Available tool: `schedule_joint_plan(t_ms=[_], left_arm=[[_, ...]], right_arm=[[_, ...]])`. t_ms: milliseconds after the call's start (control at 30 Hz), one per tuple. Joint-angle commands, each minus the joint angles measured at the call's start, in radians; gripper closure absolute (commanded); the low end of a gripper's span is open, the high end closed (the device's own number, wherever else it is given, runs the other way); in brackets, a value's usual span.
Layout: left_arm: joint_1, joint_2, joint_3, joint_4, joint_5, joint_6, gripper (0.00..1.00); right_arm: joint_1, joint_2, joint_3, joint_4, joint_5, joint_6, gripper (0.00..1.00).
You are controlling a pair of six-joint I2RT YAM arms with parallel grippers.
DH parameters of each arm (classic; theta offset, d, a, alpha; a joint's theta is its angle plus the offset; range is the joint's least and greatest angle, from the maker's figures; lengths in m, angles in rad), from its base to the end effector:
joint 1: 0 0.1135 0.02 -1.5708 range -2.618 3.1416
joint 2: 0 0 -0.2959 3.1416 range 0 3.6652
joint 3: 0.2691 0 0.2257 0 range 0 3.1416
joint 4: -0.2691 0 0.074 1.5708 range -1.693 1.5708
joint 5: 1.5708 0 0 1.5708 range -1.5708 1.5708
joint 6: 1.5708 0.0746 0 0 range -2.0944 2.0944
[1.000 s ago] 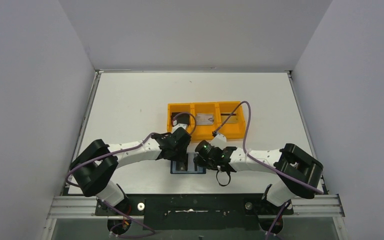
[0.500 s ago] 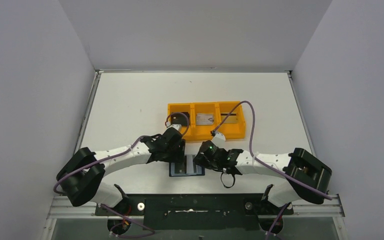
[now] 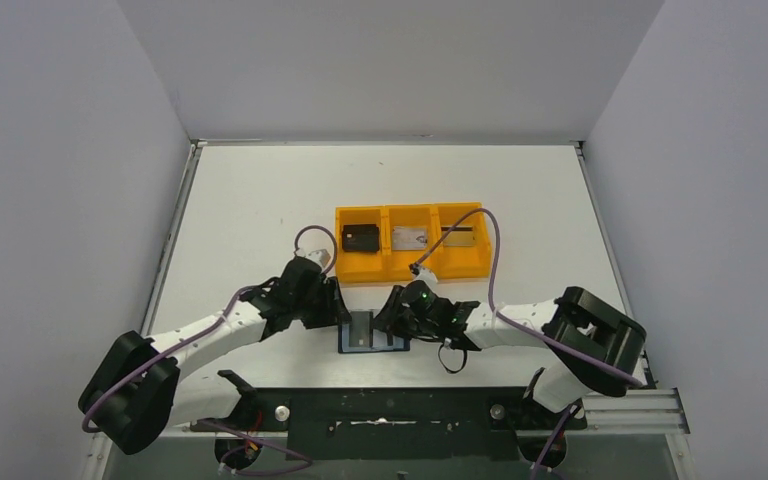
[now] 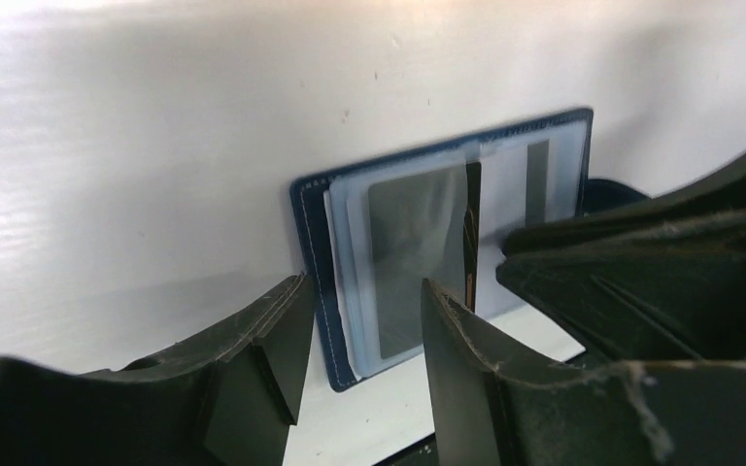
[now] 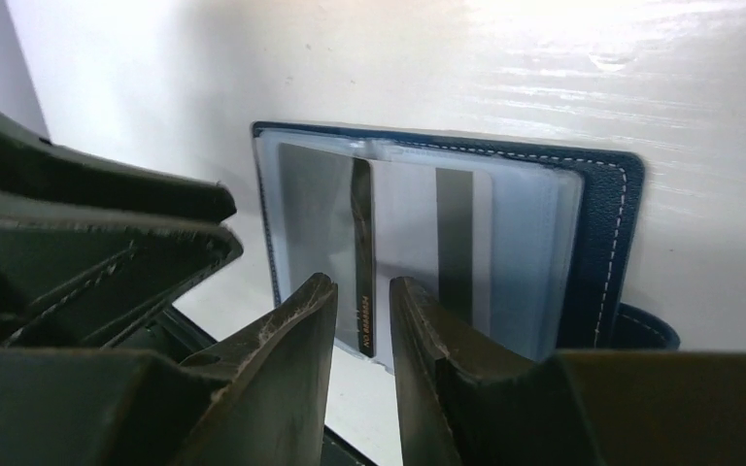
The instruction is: Take the credit cards out of the card holder
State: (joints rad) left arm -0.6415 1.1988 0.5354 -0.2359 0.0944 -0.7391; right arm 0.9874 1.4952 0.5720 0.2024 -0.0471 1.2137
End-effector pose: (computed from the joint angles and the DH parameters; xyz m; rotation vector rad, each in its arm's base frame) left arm 0.1665 -0.1331 0.1864 -0.0840 2.6000 -0.6727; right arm 0.1559 0.2426 0.1732 0.2651 2.5777 1.0731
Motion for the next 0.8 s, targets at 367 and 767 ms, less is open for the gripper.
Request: schedule_joint_plan(t_ms=[367, 767], left_arm=[[0.007, 0.076, -0.035, 0.151, 0.202, 0.000, 0.74], [0.006, 0.078, -0.108, 0.149, 0.140, -0.020, 0.77]], right_arm=[[-0.020, 0.078, 0.064, -0.082, -0.025, 0.036, 0.67], [-0.022, 0.143, 0.140, -0.165, -0.042, 0.012, 0.69]])
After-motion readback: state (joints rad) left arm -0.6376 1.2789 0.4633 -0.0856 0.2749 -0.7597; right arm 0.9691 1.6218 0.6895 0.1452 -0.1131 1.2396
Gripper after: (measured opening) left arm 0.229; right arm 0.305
